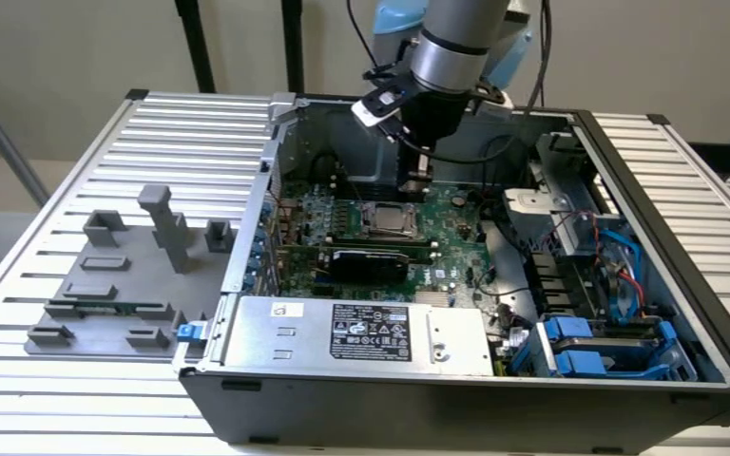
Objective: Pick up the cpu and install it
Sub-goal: 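Close the cpu cover, then install the first cpu locking lever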
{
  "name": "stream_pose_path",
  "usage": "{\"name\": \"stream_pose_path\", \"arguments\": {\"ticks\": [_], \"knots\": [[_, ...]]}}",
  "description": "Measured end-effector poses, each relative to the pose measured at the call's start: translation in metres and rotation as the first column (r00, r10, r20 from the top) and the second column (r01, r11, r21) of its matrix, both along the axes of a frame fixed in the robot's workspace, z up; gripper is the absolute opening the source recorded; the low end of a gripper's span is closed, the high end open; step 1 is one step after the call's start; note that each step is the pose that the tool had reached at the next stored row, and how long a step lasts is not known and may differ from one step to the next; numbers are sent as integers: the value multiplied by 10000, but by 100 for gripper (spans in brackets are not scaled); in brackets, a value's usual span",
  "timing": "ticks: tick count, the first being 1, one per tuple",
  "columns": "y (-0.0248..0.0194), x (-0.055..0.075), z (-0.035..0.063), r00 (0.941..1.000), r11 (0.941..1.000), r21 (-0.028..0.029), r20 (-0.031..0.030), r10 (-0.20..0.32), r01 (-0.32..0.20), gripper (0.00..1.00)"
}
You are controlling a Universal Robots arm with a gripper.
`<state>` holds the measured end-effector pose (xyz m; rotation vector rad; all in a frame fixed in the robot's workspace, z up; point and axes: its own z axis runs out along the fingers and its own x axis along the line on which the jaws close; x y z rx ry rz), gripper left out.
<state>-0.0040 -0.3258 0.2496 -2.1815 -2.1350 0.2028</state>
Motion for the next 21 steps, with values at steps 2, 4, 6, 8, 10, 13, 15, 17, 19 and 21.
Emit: {"name": "stream_pose_path", "arguments": {"ticks": [2,4,6,8,10,13,15,17,19,21], "knots": [[0,-62,-7,9999,10000,-2,-108,0,0,11],[0,-129,-18,9998,10000,-1,-200,0,0,11],[0,-193,-28,9996,10000,-1,-279,1,-1,11],[0,-253,-46,9995,10000,-2,-323,0,0,11],[0,-313,-68,9994,10000,-1,-345,0,0,11],[0,-394,-89,9994,10000,0,-357,-1,1,11],[0,-399,-89,9994,10000,-2,-357,0,0,11],[0,-399,-89,9994,10000,-1,-357,0,0,11],[0,-398,-89,9994,10000,-1,-356,0,0,11],[0,-398,-89,9994,10000,-1,-356,0,0,11]]}}
